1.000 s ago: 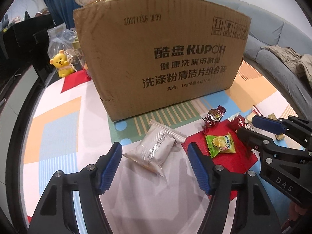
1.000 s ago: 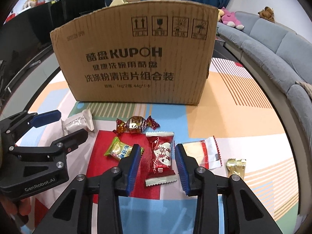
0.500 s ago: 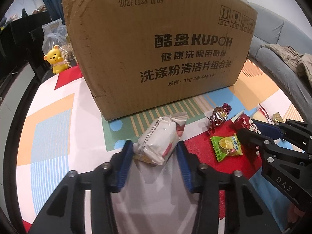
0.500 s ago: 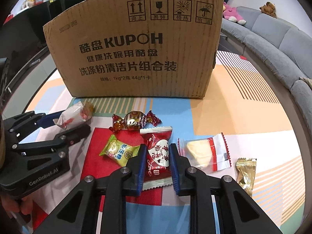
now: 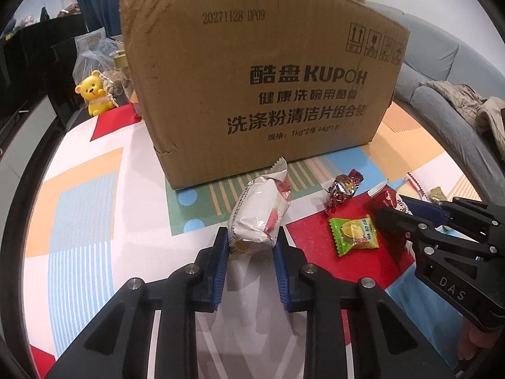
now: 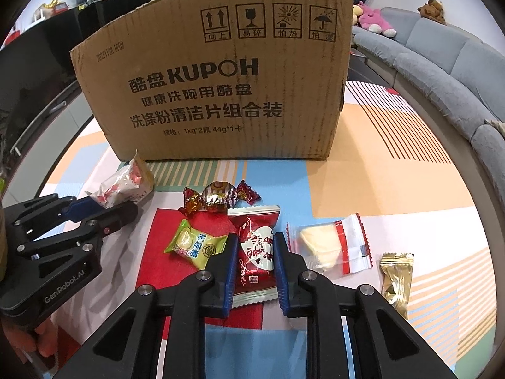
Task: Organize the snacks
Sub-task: 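Close the left tool on the white biscuit packet while the right tool grasps the red-and-white candy bag, then lift the white packet and red-and-white bag and carry both over the box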
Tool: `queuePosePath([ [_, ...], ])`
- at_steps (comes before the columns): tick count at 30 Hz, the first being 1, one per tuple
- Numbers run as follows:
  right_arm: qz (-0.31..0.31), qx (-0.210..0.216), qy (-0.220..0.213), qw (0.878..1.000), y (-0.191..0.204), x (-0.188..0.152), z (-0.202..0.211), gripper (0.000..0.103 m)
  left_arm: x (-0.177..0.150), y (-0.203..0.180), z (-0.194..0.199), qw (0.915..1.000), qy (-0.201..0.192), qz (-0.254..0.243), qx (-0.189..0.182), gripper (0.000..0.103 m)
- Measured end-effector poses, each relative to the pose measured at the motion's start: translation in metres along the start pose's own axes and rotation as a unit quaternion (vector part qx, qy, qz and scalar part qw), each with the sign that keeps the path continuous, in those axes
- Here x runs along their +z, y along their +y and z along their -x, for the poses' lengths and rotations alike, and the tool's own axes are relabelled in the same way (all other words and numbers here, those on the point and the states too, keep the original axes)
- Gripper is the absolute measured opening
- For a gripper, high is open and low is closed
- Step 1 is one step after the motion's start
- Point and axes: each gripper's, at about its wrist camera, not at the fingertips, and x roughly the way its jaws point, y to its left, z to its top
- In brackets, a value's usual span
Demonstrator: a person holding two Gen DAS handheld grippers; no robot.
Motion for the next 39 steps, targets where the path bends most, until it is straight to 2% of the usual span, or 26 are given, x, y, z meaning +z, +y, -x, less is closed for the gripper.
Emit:
queuePosePath([
  [30, 0.003, 0.003, -0.051, 0.999, 0.002, 0.002, 0.072, 0.023, 0.004, -0.008, 0.066, 0.9981, -0.039, 0.044, 0.017, 0.028],
  [39, 0.008, 0.005, -0.07, 0.997, 0.005, 0.014, 0.093, 0.023, 0.01, -0.008, 0.088, 0.9964, -0.056, 0.062, 0.019, 0.028],
])
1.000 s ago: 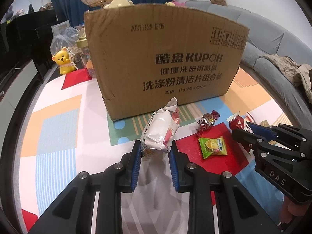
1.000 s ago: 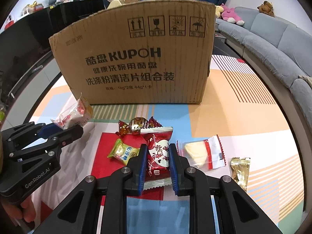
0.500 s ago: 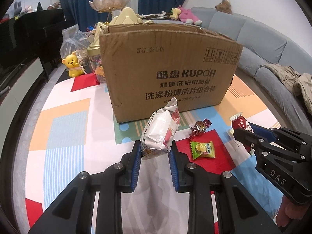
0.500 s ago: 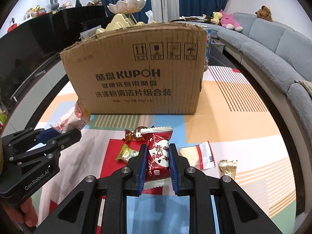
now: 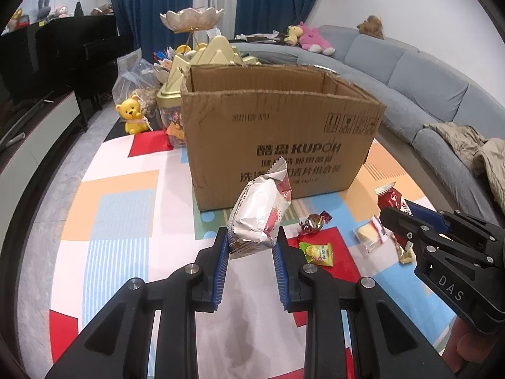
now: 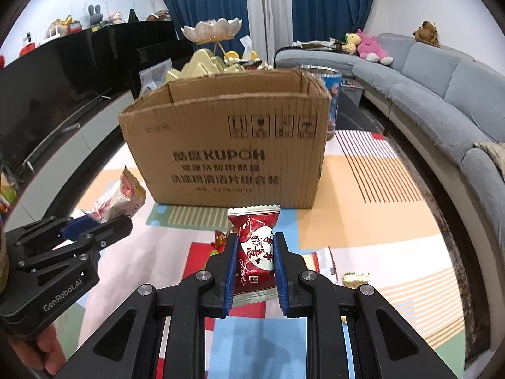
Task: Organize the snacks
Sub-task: 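Lift the white packet and red-and-white bag and carry both over the box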
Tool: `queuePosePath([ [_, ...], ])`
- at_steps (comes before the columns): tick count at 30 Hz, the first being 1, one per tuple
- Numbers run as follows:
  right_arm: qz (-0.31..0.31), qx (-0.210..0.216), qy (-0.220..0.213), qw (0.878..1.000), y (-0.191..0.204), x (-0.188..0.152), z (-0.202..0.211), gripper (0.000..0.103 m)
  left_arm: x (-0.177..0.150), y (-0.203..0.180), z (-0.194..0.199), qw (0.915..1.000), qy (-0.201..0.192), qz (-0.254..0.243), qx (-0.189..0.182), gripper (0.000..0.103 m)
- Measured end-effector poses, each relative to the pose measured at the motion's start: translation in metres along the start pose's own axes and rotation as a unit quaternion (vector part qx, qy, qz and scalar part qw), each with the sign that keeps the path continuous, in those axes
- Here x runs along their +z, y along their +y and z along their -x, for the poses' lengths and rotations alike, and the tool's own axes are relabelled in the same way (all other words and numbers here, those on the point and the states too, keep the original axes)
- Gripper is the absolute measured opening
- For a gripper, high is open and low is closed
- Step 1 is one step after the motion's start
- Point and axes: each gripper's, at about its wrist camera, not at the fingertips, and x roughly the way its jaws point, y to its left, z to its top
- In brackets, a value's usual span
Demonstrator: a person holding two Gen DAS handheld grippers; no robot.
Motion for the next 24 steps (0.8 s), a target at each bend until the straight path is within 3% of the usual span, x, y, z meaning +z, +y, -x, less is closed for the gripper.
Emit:
queuePosePath([
  [24, 0.013, 0.007, -0.064, 0.998, 0.005, 0.055, 0.046, 0.023, 0.049, -0.006, 0.047, 0.998, -0.06, 0.018, 0.007, 0.028],
])
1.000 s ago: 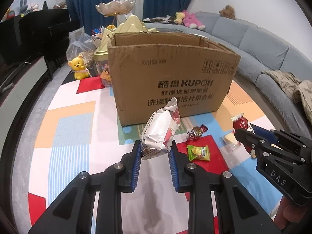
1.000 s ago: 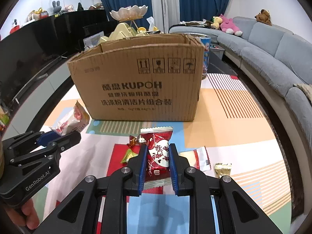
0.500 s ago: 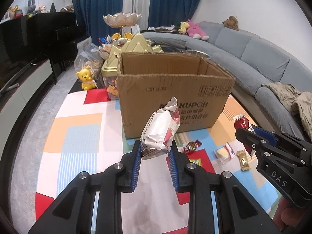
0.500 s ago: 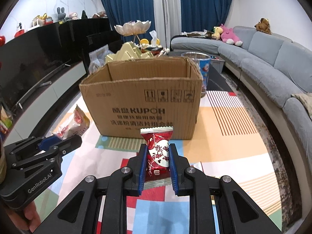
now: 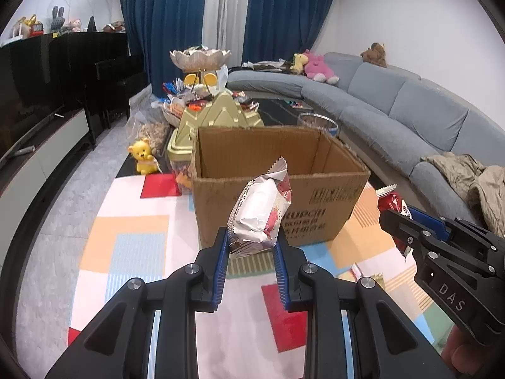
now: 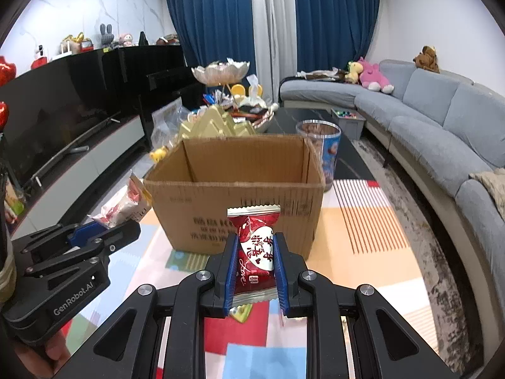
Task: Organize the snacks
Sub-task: 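Lift the white packet and red-and-white bag and carry both over the box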
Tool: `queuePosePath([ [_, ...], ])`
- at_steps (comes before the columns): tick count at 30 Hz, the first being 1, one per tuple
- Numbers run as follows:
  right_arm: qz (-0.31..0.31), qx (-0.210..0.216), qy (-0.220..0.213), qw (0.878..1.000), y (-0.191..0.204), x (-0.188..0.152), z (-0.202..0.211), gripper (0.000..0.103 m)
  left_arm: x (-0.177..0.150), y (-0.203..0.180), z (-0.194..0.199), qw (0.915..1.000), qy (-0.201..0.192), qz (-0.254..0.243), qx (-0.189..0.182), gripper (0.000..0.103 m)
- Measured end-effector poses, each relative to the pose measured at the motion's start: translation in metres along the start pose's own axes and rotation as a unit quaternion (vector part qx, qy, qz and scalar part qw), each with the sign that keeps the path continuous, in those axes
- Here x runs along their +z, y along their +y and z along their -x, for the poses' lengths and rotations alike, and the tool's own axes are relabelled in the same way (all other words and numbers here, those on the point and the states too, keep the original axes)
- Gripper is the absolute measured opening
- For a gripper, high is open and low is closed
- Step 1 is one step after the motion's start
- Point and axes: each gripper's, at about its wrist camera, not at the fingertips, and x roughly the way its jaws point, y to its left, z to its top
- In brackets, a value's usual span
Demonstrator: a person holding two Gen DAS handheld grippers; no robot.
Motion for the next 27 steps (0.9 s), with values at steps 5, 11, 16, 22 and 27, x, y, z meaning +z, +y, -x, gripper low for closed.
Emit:
queuePosePath([
  [5, 0.004, 0.0, -0.018, 1.0, 0.001, 0.016, 0.005, 0.023, 0.015, -0.001, 0.003, 0.9999, -0.013, 0.001, 0.001, 0.028],
  [11, 0.009, -0.002, -0.03, 1.0, 0.0, 0.031, 0.006, 0.023, 0.031, -0.001, 0.002, 0.9998, -0.022, 0.002, -0.001, 0.028],
  [16, 0.013, -0.005, -0.04, 0.999, -0.001, 0.043, 0.004, 0.023, 0.045, -0.002, -0.003, 0.9996, -0.029, 0.003, -0.002, 0.028],
  [22, 0.017, -0.006, -0.05, 0.999, -0.003, 0.059, -0.002, 0.023, 0.061, -0.002, -0.012, 0.9994, -0.036, 0.003, -0.003, 0.028],
  [27, 0.02, -0.006, -0.053, 0.998, -0.004, 0.072, -0.015, 0.023, 0.073, -0.001, -0.026, 0.9994, -0.035, 0.003, -0.003, 0.028],
])
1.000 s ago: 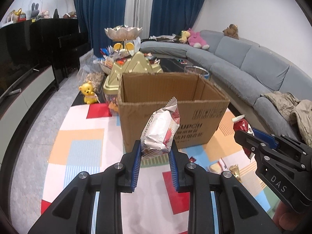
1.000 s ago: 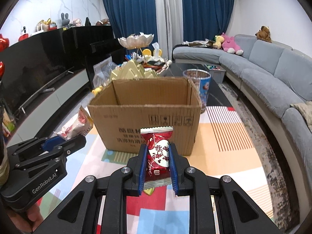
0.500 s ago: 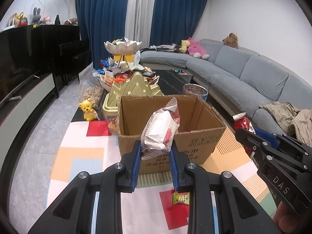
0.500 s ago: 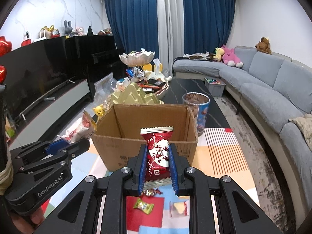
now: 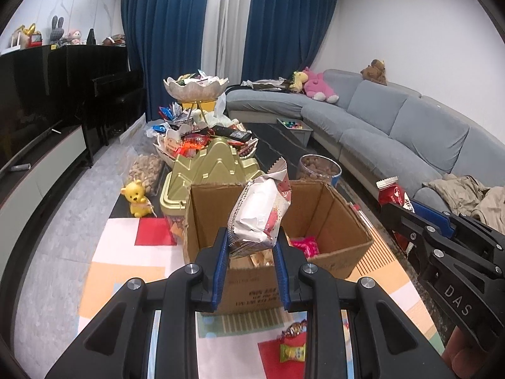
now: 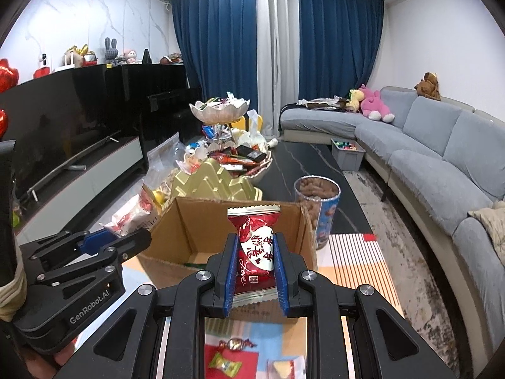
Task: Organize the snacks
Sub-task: 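Lift the white packet and red-and-white bag and carry both over the box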
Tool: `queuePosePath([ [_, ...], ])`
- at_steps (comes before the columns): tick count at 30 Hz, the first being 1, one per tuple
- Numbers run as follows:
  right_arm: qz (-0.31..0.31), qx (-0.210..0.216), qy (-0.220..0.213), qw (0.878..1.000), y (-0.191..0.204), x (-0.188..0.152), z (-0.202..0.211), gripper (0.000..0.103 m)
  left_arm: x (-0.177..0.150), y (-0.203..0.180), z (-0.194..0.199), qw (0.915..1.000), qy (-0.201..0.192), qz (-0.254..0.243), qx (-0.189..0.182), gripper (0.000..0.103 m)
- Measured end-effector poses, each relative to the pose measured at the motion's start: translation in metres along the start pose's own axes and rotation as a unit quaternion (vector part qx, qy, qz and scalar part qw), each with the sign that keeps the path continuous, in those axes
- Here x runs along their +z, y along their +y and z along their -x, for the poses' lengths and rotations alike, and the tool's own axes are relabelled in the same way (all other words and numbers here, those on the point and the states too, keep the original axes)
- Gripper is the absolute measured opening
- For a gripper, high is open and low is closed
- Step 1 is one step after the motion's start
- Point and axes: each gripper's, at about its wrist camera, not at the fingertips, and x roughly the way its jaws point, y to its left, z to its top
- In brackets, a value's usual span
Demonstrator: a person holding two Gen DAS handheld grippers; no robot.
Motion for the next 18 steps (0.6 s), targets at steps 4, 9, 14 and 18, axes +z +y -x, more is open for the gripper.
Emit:
queuePosePath([
  [4, -0.001, 0.002, 0.002, 1.0, -0.001, 0.007, -0.014, 0.023, 0.005, 0.002, -0.014, 1.0, 0.004, 0.0, 0.0, 0.028],
  [9, -0.002, 0.005, 0.009, 1.0, -0.004, 0.012, -0.033, 0.023, 0.009, 0.006, -0.032, 0.9999, 0.01, 0.003, -0.001, 0.028],
  [14, -0.001, 0.008, 0.015, 1.0, -0.004, 0.013, -0.049, 0.023, 0.012, 0.009, -0.047, 0.9999, 0.016, 0.005, -0.002, 0.028],
  [18, 0.002, 0.011, 0.02, 1.0, -0.004, 0.013, -0.06, 0.023, 0.012, 0.011, -0.057, 0.9998, 0.02, 0.005, -0.004, 0.028],
])
